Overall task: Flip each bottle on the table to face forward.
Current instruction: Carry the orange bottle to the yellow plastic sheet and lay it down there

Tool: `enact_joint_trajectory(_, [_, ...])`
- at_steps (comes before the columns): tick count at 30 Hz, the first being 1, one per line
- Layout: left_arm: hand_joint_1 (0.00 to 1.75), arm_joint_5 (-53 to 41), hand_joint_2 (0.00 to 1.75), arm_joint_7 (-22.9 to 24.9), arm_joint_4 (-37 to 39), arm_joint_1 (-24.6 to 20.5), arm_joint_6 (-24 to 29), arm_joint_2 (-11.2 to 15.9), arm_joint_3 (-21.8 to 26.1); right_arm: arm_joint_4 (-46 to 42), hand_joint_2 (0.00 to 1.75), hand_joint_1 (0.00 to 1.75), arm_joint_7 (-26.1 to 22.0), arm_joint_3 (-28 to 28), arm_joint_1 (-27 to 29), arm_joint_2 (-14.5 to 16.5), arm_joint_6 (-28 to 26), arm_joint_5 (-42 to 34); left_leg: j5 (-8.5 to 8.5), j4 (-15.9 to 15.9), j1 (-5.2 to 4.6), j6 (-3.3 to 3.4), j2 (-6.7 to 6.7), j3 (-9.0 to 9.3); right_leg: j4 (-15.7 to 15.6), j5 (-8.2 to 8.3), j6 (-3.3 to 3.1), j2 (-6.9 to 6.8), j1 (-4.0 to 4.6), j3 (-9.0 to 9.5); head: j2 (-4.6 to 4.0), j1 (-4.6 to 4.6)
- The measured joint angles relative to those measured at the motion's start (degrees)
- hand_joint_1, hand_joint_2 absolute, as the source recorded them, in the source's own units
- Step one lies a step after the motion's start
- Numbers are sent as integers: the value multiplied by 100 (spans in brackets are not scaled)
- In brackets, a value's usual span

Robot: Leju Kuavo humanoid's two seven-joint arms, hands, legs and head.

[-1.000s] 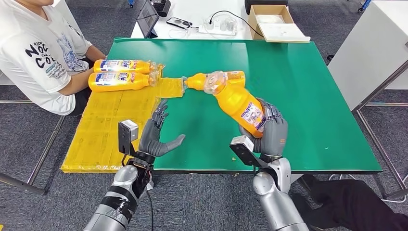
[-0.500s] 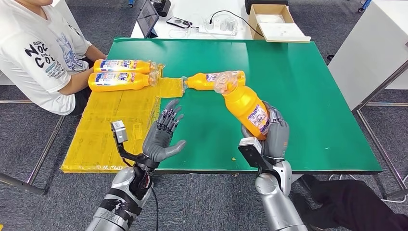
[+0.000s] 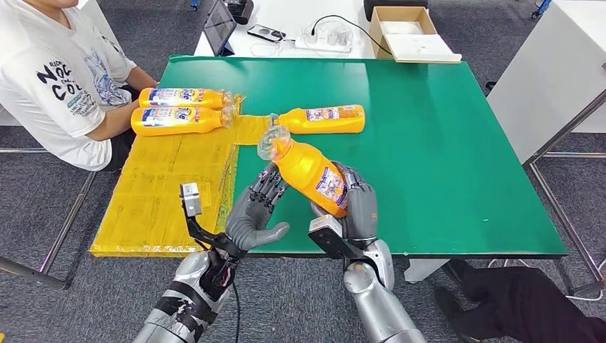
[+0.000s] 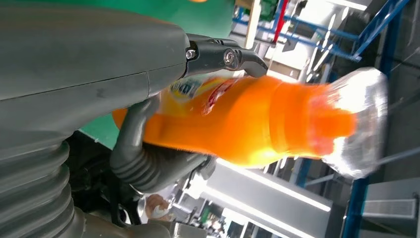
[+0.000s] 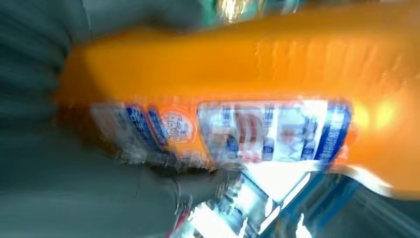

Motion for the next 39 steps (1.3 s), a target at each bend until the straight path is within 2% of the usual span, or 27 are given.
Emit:
enact_joint_trajectory(5, [0, 88, 175, 14, 225, -184, 98, -2, -115, 296, 175, 175, -6, 666, -36, 218, -239, -84, 0, 0, 1, 0, -2, 0, 0, 0, 0, 0, 1, -3, 0, -1])
enact_joint_trajectory(11, [0, 58, 175, 19, 374, -238, 579, -8, -138, 633, 175, 175, -1, 1312, -23, 353, -236, -432, 0, 0, 1, -1, 3, -1, 0, -1, -1, 1, 1, -8, 0, -2])
enact_joint_trajectory(18, [0, 198, 175, -5, 454, -170, 1149, -33, -64, 973, 175, 175, 55, 1624, -34, 443, -80, -760, 0, 0, 0, 0, 6, -1, 0, 0, -1, 2, -2, -9, 0, -1])
enact_joint_trajectory(23, [0, 507, 175, 93, 396, -26, 1171, -58, 66, 1242, 175, 175, 83, 1706, -66, 492, 47, -845, 0, 0, 1, -1, 7, -1, 0, 0, -1, 2, -1, -12, 0, -3])
enact_joint_trajectory(24, [4, 535, 175, 102, 388, -5, 1155, -58, 83, 1281, 175, 175, 82, 1715, -73, 497, 53, -848, 0, 0, 1, -1, 8, -1, 0, 0, -1, 3, -1, -12, 0, -3])
enact_joint_trajectory(28, [170, 655, 175, 108, 333, 72, 1089, -60, 149, 1407, 175, 175, 72, 1746, -128, 518, 65, -848, 0, 0, 1, -1, 10, -1, 0, 0, -1, 5, -1, -14, 0, -2])
enact_joint_trajectory(29, [175, 698, 175, 108, 307, 98, 1081, -61, 168, 1436, 175, 175, 71, 1752, -144, 528, 66, -838, 0, 0, 1, -1, 10, -1, 0, 0, -1, 6, -1, -15, 0, -2])
enact_joint_trajectory(39, [175, 866, 175, 103, 22, 282, 1098, -92, 325, 1603, 175, 175, 181, 1757, -274, 626, 80, -616, 0, 0, 1, -1, 13, -1, 0, 0, -1, 11, -1, -18, 0, -2])
